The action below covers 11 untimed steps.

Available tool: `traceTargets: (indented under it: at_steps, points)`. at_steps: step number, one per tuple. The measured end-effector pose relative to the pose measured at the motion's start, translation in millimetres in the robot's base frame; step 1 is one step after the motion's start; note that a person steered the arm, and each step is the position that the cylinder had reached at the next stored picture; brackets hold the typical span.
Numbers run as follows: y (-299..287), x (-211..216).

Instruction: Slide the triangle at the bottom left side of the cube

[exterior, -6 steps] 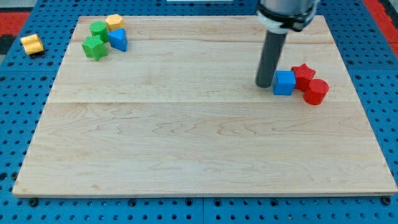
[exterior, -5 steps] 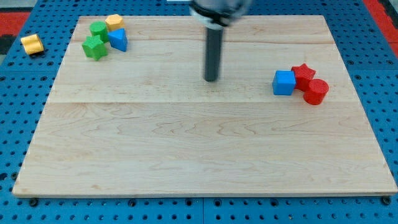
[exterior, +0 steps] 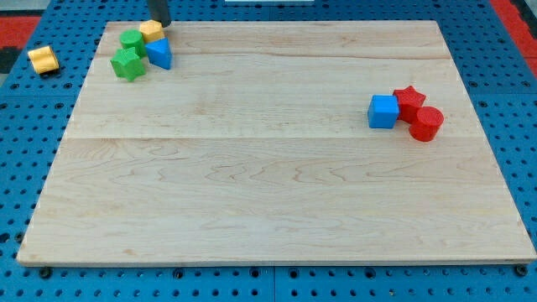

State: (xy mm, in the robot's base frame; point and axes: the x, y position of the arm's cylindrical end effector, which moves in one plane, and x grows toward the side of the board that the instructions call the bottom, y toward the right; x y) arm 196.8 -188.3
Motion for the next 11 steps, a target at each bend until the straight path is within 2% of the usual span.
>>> traceTargets:
  at_steps: [1,2,3,4,5,6,7,8,9,10,11]
  points:
    - [-3,50]
    - [1,73]
    - [34,83]
    - [94,136]
    - [126,187]
    - [194,198]
    - [231,220]
    - [225,236]
    - [194,257]
    - [230,271]
    - [200,293]
